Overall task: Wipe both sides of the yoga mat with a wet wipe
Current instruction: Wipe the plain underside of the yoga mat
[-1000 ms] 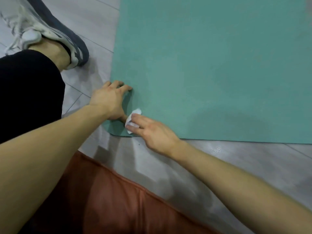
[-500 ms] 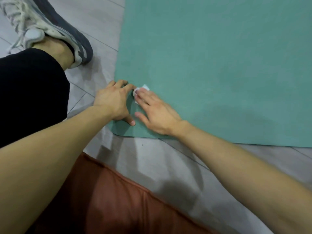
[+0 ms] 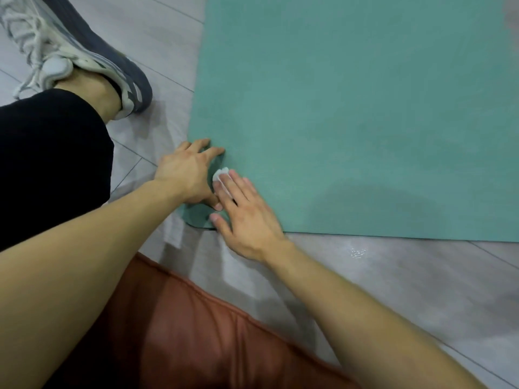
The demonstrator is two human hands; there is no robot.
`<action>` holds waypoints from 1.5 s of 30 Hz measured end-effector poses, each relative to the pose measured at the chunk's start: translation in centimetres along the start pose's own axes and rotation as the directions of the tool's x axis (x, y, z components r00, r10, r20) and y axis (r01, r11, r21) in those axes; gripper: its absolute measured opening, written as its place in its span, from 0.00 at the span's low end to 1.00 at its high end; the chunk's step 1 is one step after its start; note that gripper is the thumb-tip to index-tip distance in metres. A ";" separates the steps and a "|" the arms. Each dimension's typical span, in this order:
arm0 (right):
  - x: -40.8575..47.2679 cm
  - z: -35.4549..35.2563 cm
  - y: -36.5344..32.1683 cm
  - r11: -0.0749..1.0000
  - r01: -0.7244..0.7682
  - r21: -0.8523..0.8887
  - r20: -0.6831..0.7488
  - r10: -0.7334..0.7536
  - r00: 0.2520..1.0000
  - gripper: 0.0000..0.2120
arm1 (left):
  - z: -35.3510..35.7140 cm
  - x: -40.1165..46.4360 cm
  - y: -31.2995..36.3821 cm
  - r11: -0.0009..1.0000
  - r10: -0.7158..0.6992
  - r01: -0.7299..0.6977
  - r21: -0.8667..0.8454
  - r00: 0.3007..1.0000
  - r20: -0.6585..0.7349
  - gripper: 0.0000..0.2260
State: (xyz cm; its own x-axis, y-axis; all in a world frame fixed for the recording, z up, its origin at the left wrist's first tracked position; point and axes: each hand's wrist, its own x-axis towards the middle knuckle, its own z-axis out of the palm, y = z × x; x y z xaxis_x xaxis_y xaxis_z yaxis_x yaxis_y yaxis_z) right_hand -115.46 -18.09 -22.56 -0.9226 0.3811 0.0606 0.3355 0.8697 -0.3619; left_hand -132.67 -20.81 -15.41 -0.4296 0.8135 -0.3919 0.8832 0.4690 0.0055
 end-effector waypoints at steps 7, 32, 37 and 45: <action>-6.1 -6.3 17.0 0.857 -0.492 -0.154 -0.126 0.477 0.870 0.32 | -0.3 -0.3 0.2 1.000 0.005 -0.006 0.017 0.999 0.034 0.62; -7.5 0.2 1.5 0.957 -0.287 -0.037 -0.109 0.281 0.953 0.37 | -1.0 0.0 0.2 0.996 0.034 -0.044 0.079 0.992 0.118 0.65; -4.6 1.2 -1.6 0.997 -0.030 -0.067 0.014 0.031 0.999 0.33 | -0.6 0.2 0.3 0.996 0.028 -0.036 0.082 0.995 0.092 0.64; -17.4 -8.3 19.1 0.731 -0.676 -0.097 -0.213 0.648 0.731 0.33 | -0.8 2.0 1.5 0.958 0.085 -0.118 0.262 0.988 0.132 0.60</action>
State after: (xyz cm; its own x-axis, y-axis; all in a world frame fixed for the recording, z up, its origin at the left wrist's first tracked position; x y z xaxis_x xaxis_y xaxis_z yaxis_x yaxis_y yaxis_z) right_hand -91.44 -5.50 -22.75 -0.4165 0.9091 0.0076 0.8872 0.4082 -0.2151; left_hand -132.37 -18.23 -15.39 -0.3243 0.7979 -0.5080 0.9458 0.2635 -0.1900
